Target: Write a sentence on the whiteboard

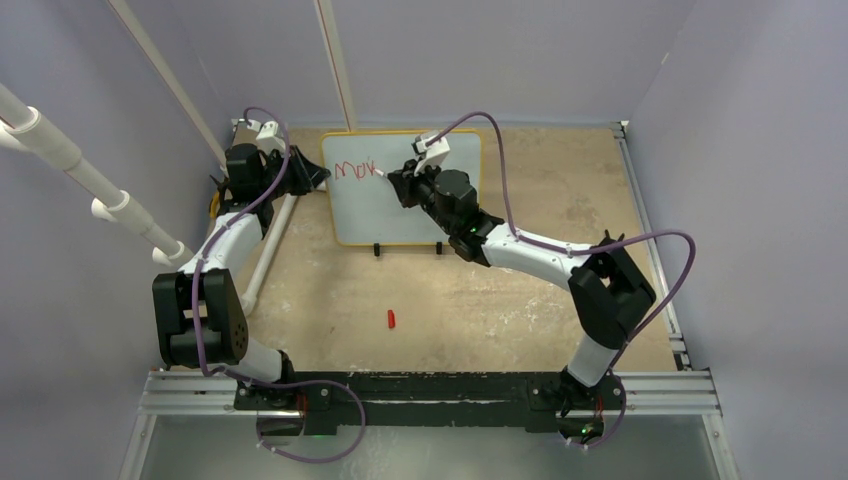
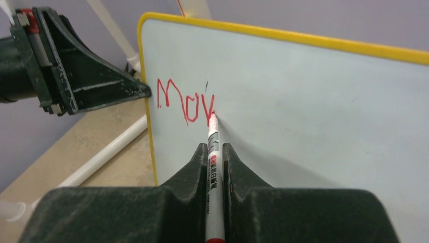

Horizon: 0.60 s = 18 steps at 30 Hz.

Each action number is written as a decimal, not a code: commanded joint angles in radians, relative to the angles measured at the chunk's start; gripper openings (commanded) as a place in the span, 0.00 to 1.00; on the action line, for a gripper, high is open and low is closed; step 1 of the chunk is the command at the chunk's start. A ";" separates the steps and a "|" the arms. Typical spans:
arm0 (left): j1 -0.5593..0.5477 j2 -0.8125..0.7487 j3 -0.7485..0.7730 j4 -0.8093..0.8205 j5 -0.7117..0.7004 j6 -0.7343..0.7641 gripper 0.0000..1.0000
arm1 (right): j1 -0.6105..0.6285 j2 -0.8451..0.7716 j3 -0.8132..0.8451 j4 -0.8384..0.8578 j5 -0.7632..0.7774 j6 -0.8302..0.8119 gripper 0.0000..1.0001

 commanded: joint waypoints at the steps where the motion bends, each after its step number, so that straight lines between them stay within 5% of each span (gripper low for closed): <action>1: 0.000 -0.003 0.011 0.023 0.005 -0.005 0.15 | -0.004 0.013 0.049 -0.018 0.001 -0.008 0.00; 18: 0.000 -0.003 0.011 0.022 0.006 -0.005 0.15 | -0.004 -0.040 -0.006 -0.029 0.094 0.020 0.00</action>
